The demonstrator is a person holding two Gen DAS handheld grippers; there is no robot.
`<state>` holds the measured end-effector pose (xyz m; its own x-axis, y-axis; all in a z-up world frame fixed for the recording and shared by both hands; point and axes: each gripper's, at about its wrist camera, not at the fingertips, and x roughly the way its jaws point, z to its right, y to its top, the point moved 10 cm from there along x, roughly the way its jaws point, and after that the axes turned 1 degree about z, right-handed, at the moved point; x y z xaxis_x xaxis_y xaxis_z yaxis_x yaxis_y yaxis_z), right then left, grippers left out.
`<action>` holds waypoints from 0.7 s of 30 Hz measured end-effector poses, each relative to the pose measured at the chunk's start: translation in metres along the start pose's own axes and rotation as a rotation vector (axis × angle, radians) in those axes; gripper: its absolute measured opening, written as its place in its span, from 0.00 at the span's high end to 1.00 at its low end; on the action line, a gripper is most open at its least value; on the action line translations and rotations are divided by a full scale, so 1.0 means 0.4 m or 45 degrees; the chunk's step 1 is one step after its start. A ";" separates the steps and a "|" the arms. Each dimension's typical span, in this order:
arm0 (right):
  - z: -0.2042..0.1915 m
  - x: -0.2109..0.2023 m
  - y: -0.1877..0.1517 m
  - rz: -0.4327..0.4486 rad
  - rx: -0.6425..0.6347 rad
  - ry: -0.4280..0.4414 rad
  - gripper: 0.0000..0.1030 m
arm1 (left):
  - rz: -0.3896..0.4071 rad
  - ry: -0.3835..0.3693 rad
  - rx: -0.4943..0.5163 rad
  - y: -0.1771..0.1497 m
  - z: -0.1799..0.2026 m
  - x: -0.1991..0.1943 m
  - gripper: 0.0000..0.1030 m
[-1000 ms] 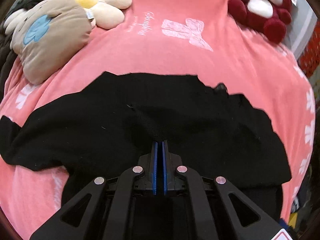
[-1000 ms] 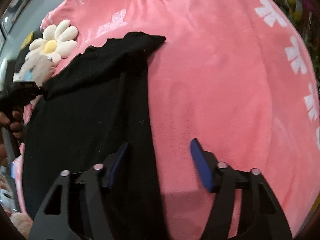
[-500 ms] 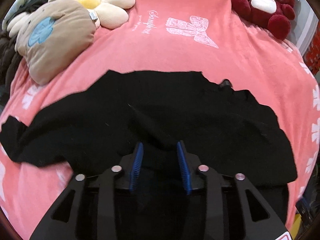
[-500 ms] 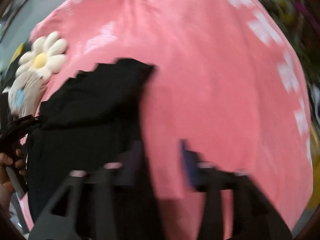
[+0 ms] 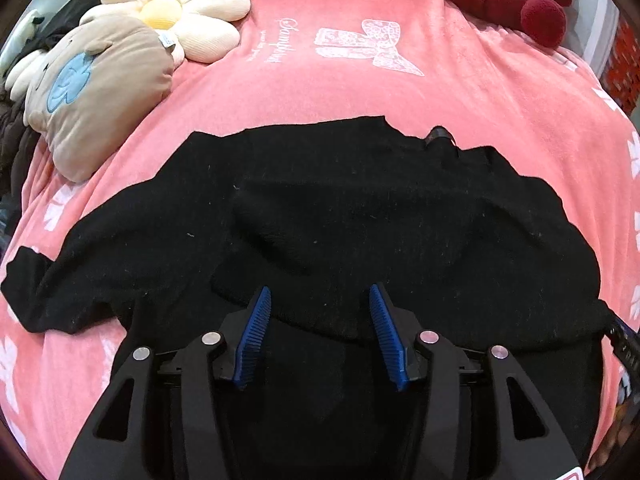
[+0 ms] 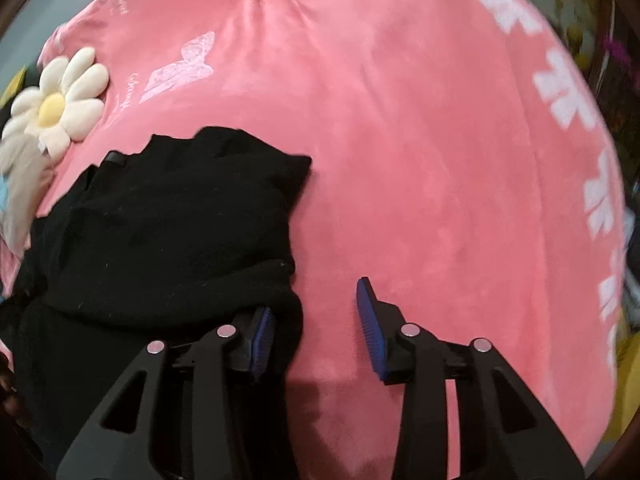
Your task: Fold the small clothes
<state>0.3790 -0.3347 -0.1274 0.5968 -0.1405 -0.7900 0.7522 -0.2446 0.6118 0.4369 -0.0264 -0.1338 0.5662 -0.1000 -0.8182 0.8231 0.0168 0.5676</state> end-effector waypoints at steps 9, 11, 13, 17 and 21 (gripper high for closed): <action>0.024 -0.049 -0.032 -0.003 0.009 0.001 0.51 | 0.000 -0.087 -0.124 -0.005 -0.065 -0.045 0.42; 0.002 -0.089 -0.033 0.041 -0.060 -0.008 0.51 | -0.008 -0.091 -0.166 -0.014 -0.098 -0.054 0.42; -0.030 -0.120 -0.016 0.068 -0.060 0.051 0.51 | -0.017 -0.093 -0.202 -0.027 -0.131 -0.064 0.42; -0.084 -0.144 0.052 0.094 -0.028 0.198 0.69 | 0.008 -0.105 -0.258 -0.022 -0.157 -0.089 0.42; -0.126 -0.082 0.118 0.051 -0.023 0.258 0.91 | 0.042 -0.162 -0.288 0.046 -0.100 -0.096 0.42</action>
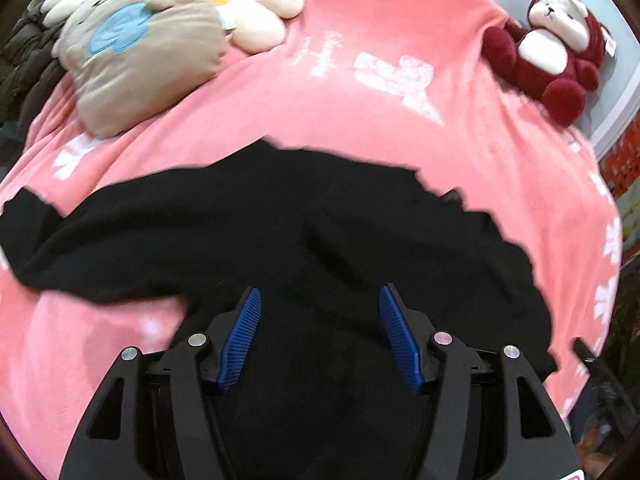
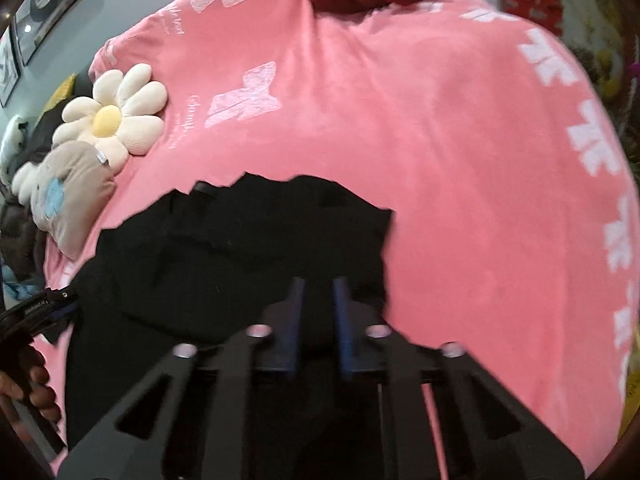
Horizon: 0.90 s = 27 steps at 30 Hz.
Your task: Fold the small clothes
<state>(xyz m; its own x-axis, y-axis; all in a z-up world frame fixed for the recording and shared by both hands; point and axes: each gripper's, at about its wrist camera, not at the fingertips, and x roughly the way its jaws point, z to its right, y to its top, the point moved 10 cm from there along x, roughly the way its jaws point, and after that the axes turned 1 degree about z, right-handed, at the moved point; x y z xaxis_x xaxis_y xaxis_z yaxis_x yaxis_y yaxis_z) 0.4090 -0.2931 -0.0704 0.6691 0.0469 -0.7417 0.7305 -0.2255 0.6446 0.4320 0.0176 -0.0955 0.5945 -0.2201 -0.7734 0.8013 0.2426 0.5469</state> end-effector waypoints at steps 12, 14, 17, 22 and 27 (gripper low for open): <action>0.212 0.110 0.054 -0.103 0.157 -0.098 0.85 | -0.101 0.179 0.000 0.038 0.006 0.145 0.18; 0.204 0.128 0.035 -0.130 0.134 -0.075 0.85 | -0.107 0.169 -0.034 0.036 -0.019 0.165 0.21; 0.169 0.154 0.035 -0.138 0.120 -0.033 0.75 | -0.048 0.123 0.049 0.053 0.001 0.157 0.98; 0.120 0.141 0.085 -0.047 0.075 -0.034 0.61 | 0.106 0.101 0.005 0.114 -0.023 0.077 0.98; 0.055 0.138 0.049 -0.055 0.055 0.038 0.59 | -0.004 0.163 0.002 0.065 -0.082 0.131 0.95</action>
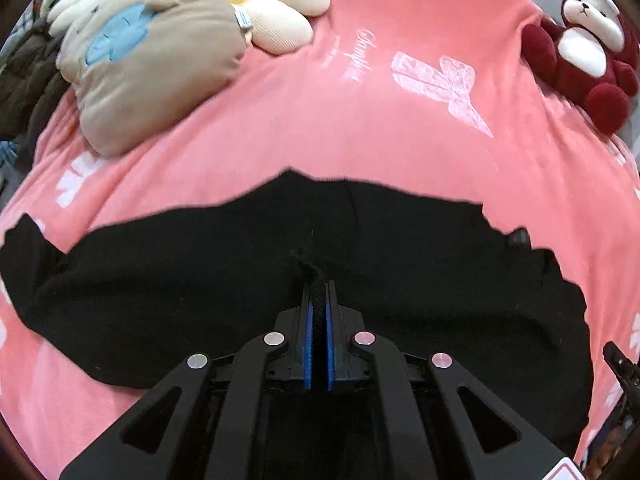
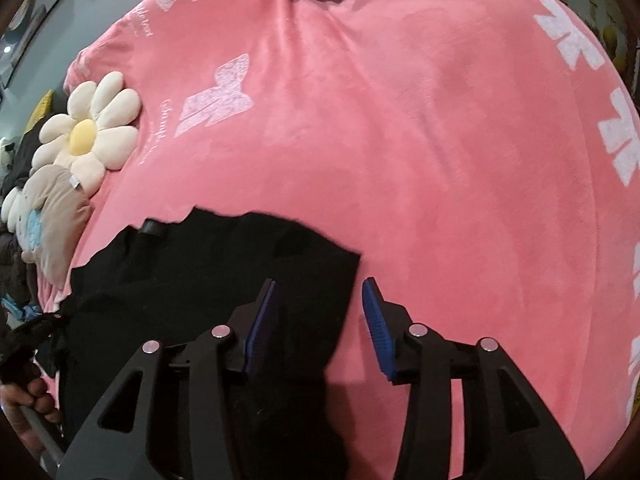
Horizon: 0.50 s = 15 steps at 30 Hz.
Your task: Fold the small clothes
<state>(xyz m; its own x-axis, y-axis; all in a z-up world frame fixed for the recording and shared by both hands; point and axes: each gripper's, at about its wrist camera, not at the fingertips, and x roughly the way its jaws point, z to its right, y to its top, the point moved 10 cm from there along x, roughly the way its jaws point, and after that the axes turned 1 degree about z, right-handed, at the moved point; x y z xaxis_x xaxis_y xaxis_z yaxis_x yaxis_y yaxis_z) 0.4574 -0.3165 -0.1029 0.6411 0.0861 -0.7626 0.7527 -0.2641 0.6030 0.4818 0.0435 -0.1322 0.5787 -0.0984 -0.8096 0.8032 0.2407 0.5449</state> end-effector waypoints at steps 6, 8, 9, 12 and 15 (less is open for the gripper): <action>-0.030 -0.005 -0.086 -0.068 -0.122 -0.179 0.56 | 0.045 -0.117 -0.205 -0.024 -0.073 -0.075 0.41; -0.074 -0.078 -0.109 0.001 -0.114 -0.128 0.48 | 0.071 -0.143 -0.273 -0.026 -0.137 -0.116 0.35; -0.092 -0.105 -0.131 0.024 -0.152 -0.124 0.41 | 0.097 -0.134 -0.342 -0.030 -0.207 -0.146 0.34; -0.159 -0.170 -0.239 0.036 -0.294 -0.114 0.39 | 0.124 -0.053 -0.520 -0.038 -0.395 -0.182 0.32; -0.227 -0.206 -0.366 -0.029 -0.311 -0.011 0.39 | 0.117 0.080 -0.716 -0.061 -0.606 -0.194 0.32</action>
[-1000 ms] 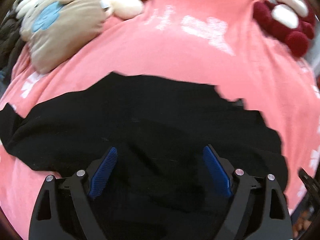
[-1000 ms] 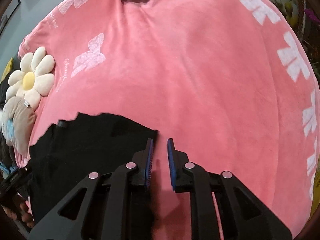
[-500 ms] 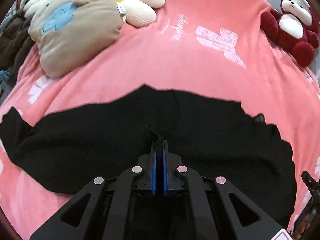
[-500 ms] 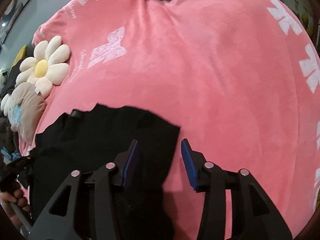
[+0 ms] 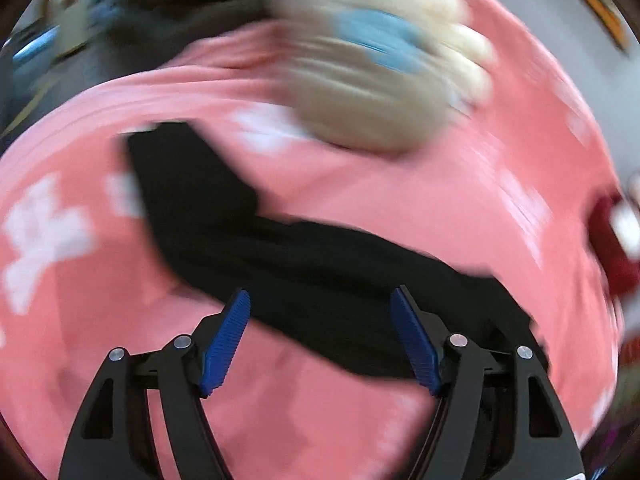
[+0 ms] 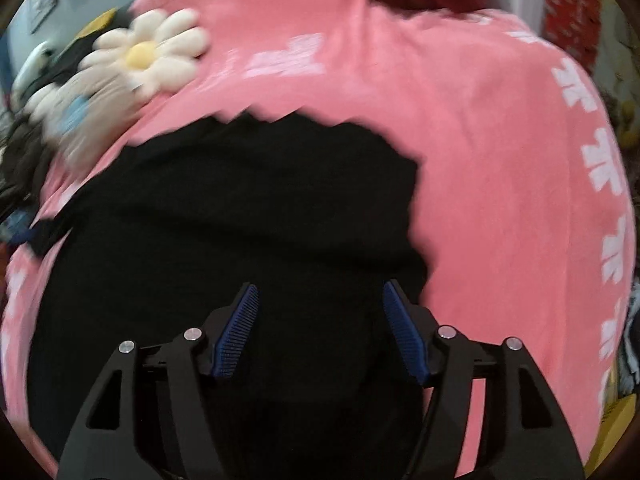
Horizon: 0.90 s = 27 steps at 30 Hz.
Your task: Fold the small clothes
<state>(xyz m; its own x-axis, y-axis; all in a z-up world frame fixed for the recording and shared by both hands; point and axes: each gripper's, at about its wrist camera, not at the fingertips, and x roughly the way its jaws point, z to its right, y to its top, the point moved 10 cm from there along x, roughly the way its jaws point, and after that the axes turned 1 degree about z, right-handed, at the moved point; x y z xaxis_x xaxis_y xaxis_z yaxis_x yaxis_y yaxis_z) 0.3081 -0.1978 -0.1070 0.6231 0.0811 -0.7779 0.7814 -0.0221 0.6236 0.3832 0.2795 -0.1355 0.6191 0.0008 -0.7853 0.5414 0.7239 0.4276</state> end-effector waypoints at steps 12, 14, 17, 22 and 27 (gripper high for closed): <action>-0.143 0.027 -0.121 -0.098 -0.113 -0.052 0.10 | -0.057 0.152 -0.167 0.157 -0.258 0.121 0.95; -0.133 0.028 -0.121 -0.105 -0.080 -0.035 0.09 | -0.043 0.108 -0.079 0.181 -0.198 0.105 0.98; -0.131 0.025 -0.126 -0.099 -0.079 -0.034 0.08 | 0.111 -0.037 0.181 0.215 0.000 -0.003 0.98; -0.121 0.017 -0.119 -0.102 -0.011 -0.002 0.08 | 0.205 -0.467 0.617 0.070 0.492 -0.236 0.98; -0.029 -0.026 -0.086 -0.080 0.147 -0.007 0.09 | -0.007 -0.726 0.839 -0.259 0.823 -0.278 0.89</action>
<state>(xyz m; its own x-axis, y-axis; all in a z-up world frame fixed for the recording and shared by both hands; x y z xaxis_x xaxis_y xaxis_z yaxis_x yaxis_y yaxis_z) 0.2742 -0.1863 -0.1197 0.5726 0.0808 -0.8159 0.8175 -0.1318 0.5607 0.4454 -0.0226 0.0550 0.7105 -0.4748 -0.5195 0.6549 0.1758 0.7350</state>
